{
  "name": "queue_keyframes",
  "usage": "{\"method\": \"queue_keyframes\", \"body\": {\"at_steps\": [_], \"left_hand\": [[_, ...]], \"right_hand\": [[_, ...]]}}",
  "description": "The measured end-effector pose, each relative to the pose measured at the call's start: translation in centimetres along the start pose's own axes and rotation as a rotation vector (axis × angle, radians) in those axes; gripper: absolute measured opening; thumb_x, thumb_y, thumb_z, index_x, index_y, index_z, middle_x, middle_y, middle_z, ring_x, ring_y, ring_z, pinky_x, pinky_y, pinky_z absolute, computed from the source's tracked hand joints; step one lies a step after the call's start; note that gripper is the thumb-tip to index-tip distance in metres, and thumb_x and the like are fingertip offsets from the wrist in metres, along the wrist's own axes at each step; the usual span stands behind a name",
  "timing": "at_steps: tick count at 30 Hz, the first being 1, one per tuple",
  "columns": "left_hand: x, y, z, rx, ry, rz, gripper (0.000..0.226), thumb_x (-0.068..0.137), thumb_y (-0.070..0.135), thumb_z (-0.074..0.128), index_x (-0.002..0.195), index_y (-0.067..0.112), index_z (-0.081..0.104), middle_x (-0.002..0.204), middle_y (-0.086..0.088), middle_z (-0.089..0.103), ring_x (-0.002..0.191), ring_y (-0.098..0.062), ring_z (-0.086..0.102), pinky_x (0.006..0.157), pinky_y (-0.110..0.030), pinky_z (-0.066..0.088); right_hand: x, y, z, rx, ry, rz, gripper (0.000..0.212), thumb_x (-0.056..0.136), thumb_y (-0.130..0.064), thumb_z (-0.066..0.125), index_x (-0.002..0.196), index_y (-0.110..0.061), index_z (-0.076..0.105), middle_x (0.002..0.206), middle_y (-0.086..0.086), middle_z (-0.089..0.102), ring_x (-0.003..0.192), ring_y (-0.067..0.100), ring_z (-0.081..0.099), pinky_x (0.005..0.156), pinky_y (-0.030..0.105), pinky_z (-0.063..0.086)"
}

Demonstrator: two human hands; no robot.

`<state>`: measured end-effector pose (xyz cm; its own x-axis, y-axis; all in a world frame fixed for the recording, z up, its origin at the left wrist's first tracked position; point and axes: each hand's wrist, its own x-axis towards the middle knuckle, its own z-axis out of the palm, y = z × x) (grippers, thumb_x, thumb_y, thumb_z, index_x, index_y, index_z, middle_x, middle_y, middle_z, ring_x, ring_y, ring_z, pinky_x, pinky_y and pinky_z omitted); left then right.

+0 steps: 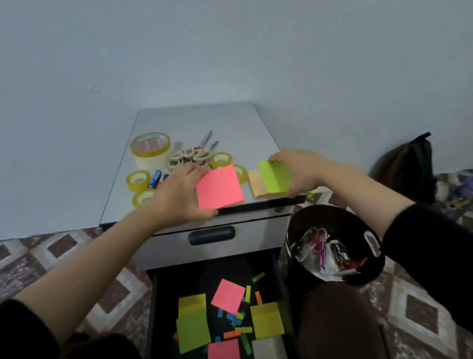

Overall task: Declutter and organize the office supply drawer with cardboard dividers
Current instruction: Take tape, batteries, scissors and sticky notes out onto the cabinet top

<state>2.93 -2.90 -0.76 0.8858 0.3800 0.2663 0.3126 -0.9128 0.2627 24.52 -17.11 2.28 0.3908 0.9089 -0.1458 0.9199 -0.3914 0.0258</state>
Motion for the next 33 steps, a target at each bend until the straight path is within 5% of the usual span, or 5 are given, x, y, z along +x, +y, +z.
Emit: {"method": "queue_keyframes", "body": {"at_steps": [5,9,19,22,33], "left_hand": [[2.8,-1.2,-0.4,0.019,0.011,-0.003,0.109,0.046,0.071,0.048,0.135,0.008,0.045,0.123,-0.011,0.053,0.114,-0.027,0.046,0.096,-0.029,0.032],[3.7,-1.9,-0.2,0.026,-0.025,-0.022,0.094,0.064,0.051,0.077,0.140,0.013,0.038,0.127,-0.007,0.048,0.116,-0.022,0.042,0.095,-0.027,0.030],[5.8,-2.0,0.5,0.035,-0.112,-0.078,0.105,0.054,0.067,0.063,0.140,0.012,0.038,0.130,-0.008,0.048,0.118,-0.023,0.042,0.098,-0.032,0.032],[7.7,-1.4,1.0,-0.042,-0.125,-0.073,0.095,0.063,0.042,0.082,0.140,0.009,0.037,0.129,-0.011,0.048,0.118,-0.025,0.044,0.100,-0.034,0.036],[16.9,0.8,4.5,-0.038,-0.226,-0.103,0.091,0.068,0.025,0.079,0.142,0.011,0.028,0.135,-0.013,0.043,0.125,-0.028,0.038,0.101,-0.032,0.029]], "right_hand": [[3.2,-0.9,0.4,-0.168,-0.088,-0.014,0.085,0.071,-0.027,0.073,0.144,-0.025,0.028,0.140,0.001,0.037,0.125,0.025,0.045,0.097,0.041,0.042],[4.2,-0.7,0.7,-0.179,-0.137,-0.018,0.085,0.072,-0.028,0.073,0.144,-0.024,0.028,0.141,0.002,0.035,0.126,0.025,0.043,0.098,0.041,0.041],[4.5,0.1,1.5,0.005,-0.172,-0.033,0.097,0.068,-0.026,0.079,0.147,-0.024,0.023,0.144,0.005,0.033,0.131,0.027,0.037,0.101,0.037,0.040],[4.0,1.3,1.0,0.228,-0.166,0.007,0.099,0.068,-0.024,0.081,0.148,-0.024,0.023,0.149,0.006,0.031,0.135,0.024,0.033,0.107,0.033,0.034],[3.0,6.5,2.4,0.972,0.022,0.313,0.029,0.094,-0.012,0.045,0.121,-0.008,0.058,0.114,0.006,0.056,0.095,0.022,0.056,0.066,0.030,0.045]]}}
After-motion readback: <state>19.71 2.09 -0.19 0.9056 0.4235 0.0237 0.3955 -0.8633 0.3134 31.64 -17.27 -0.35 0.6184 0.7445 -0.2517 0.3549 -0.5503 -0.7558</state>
